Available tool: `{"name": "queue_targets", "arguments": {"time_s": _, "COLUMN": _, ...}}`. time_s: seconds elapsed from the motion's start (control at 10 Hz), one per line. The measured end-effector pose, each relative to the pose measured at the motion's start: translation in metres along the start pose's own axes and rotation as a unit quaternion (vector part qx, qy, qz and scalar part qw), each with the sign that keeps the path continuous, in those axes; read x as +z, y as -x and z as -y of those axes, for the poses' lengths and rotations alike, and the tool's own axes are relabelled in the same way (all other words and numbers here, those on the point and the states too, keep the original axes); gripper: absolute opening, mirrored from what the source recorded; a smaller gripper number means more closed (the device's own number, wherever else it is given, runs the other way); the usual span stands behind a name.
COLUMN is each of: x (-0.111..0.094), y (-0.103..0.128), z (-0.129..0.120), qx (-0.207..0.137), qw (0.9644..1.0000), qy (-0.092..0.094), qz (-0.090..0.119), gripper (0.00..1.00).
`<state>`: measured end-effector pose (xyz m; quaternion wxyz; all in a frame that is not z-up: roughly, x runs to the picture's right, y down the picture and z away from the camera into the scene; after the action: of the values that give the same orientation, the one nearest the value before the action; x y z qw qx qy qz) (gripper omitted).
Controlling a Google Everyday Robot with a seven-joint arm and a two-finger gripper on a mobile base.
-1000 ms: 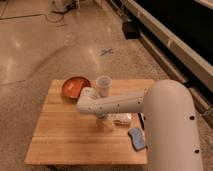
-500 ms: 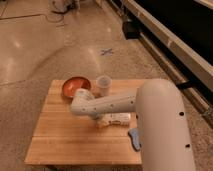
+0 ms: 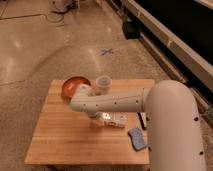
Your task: Stand the bottle upright
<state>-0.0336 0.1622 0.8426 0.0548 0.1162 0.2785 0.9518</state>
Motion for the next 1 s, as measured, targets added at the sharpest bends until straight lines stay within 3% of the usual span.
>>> {"name": "queue_targets", "arguments": {"time_s": 0.1, "x": -0.012, "y": -0.003, "z": -0.002, "qx": 0.016, "qw": 0.9994, "qy": -0.001, "qz": -0.032, "gripper": 0.00}}
{"name": "queue_targets", "arguments": {"time_s": 0.3, "x": -0.031, "y": -0.008, "z": -0.006, "qx": 0.031, "qw": 0.9966, "qy": 0.002, "qz": -0.076, "gripper": 0.00}}
{"name": "queue_targets", "arguments": {"time_s": 0.6, "x": -0.065, "y": -0.017, "z": -0.012, "qx": 0.041, "qw": 0.9878, "qy": 0.012, "qz": -0.150, "gripper": 0.00}}
{"name": "queue_targets", "arguments": {"time_s": 0.7, "x": -0.075, "y": -0.021, "z": -0.013, "qx": 0.043, "qw": 0.9834, "qy": 0.013, "qz": -0.176, "gripper": 0.00}}
{"name": "queue_targets", "arguments": {"time_s": 1.0, "x": -0.106, "y": -0.027, "z": -0.016, "qx": 0.060, "qw": 0.9607, "qy": 0.012, "qz": -0.271, "gripper": 0.00}}
